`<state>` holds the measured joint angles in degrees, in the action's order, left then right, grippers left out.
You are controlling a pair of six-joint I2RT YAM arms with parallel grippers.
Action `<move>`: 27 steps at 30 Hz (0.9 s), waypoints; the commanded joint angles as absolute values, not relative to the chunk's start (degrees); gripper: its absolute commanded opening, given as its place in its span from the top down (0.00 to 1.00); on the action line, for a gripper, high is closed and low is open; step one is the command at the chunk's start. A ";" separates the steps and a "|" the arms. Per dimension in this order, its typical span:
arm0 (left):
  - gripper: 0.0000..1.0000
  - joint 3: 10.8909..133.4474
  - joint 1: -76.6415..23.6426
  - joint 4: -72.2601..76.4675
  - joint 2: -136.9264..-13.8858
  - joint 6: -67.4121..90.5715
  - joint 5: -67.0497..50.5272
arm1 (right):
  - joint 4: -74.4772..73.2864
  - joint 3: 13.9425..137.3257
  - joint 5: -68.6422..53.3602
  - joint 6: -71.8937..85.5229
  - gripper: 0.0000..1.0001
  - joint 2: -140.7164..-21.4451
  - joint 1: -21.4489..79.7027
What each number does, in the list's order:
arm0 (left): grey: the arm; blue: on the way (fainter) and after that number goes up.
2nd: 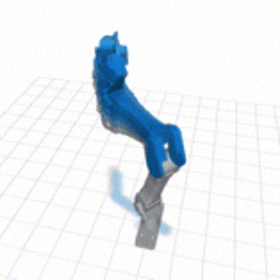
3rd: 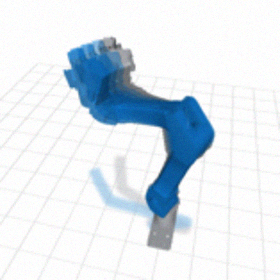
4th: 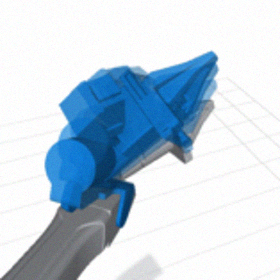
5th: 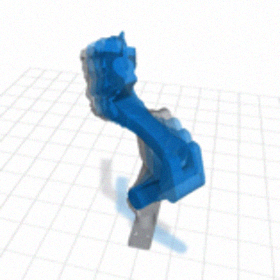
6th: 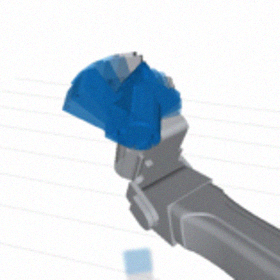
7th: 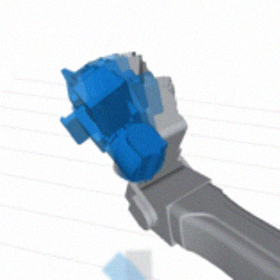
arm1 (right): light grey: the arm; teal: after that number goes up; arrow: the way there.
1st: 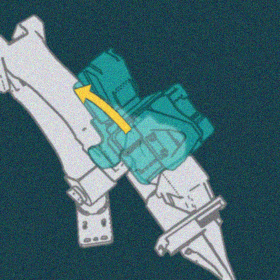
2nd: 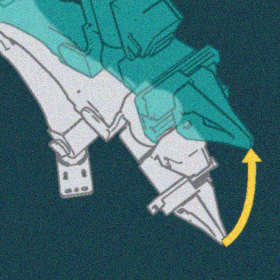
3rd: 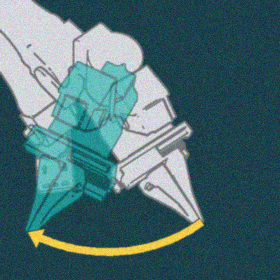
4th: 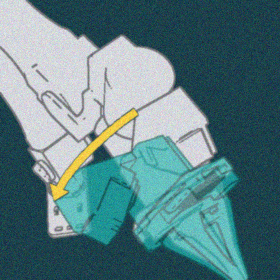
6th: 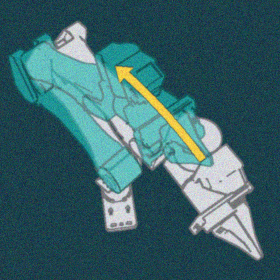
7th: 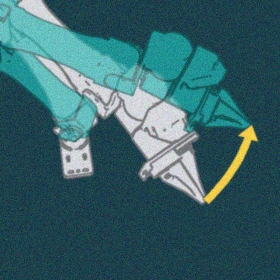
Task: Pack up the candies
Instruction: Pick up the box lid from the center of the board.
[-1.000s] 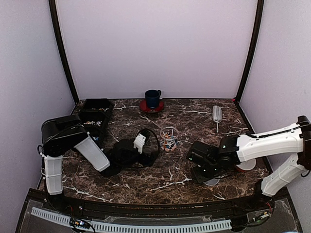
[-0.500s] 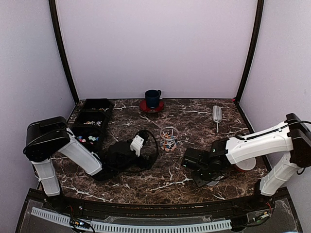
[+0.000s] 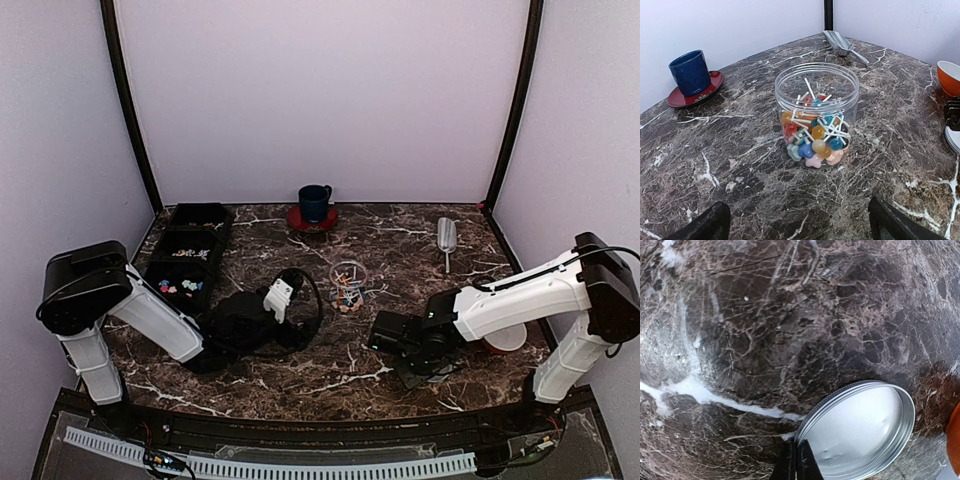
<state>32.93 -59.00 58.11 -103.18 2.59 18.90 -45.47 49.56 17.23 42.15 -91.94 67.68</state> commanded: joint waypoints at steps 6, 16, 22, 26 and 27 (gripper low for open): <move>0.01 29.74 -60.10 56.36 -95.06 -1.02 16.35 | -48.31 54.00 17.59 40.59 1.00 -91.81 68.77; 0.01 26.32 -60.38 56.98 -86.74 -19.06 -15.25 | -42.03 60.58 1.63 26.16 1.00 -75.70 68.04; 0.01 30.45 -60.47 48.23 -84.31 -27.27 -22.83 | -40.93 61.88 -8.60 17.89 1.00 -73.25 66.61; 0.05 33.43 -60.53 43.18 -83.62 -31.64 -27.13 | -41.97 62.19 -12.85 13.87 1.00 -72.92 66.53; 0.06 34.47 -60.61 41.37 -83.65 -32.64 -28.30 | -41.84 61.96 -14.13 13.13 1.00 -72.79 66.53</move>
<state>30.81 -60.29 48.51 -85.73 -25.76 -20.80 -42.30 60.86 -6.92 19.16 -73.38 66.81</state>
